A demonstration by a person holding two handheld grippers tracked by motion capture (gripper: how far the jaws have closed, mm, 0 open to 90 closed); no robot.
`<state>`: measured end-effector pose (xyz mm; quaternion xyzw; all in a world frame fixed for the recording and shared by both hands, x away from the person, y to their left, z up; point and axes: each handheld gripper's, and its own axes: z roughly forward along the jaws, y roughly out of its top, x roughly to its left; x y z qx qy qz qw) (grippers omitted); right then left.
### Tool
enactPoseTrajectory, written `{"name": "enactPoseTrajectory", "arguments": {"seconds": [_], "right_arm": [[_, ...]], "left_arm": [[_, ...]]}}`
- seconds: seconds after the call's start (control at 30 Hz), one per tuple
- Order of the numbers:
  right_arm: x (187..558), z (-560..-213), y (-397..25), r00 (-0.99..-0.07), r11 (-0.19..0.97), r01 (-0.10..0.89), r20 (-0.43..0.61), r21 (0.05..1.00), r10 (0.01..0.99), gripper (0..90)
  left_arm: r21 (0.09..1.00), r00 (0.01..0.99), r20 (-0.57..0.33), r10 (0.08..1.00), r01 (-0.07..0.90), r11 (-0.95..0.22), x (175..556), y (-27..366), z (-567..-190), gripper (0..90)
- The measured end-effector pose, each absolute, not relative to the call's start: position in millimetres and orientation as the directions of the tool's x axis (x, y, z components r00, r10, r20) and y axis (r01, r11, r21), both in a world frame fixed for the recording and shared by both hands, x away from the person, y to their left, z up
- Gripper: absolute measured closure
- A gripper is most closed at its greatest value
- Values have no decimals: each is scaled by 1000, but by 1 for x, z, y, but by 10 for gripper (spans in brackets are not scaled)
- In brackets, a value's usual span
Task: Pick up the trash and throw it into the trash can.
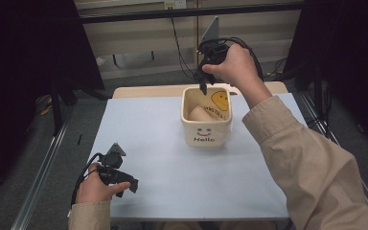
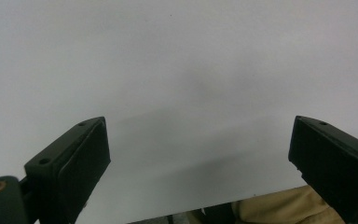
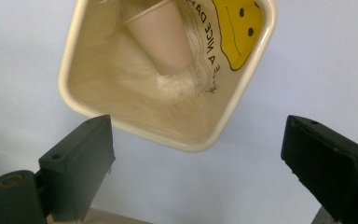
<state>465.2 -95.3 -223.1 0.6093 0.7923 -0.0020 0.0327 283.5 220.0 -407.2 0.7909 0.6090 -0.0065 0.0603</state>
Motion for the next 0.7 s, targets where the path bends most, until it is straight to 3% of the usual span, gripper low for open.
{"name": "enactPoseTrajectory", "arguments": {"seconds": [0.37, 0.7], "right_arm": [[451, -183, -102, -251, 256, 964, -80, 65, 965, 87], [439, -178, -110, -261, 268, 961, -89, 74, 961, 80]], "left_arm": [[90, 251, -89, 964, 966, -243, 279, 222, -407, 52], [90, 266, -77, 961, 962, -259, 280, 221, -406, 52]]}}
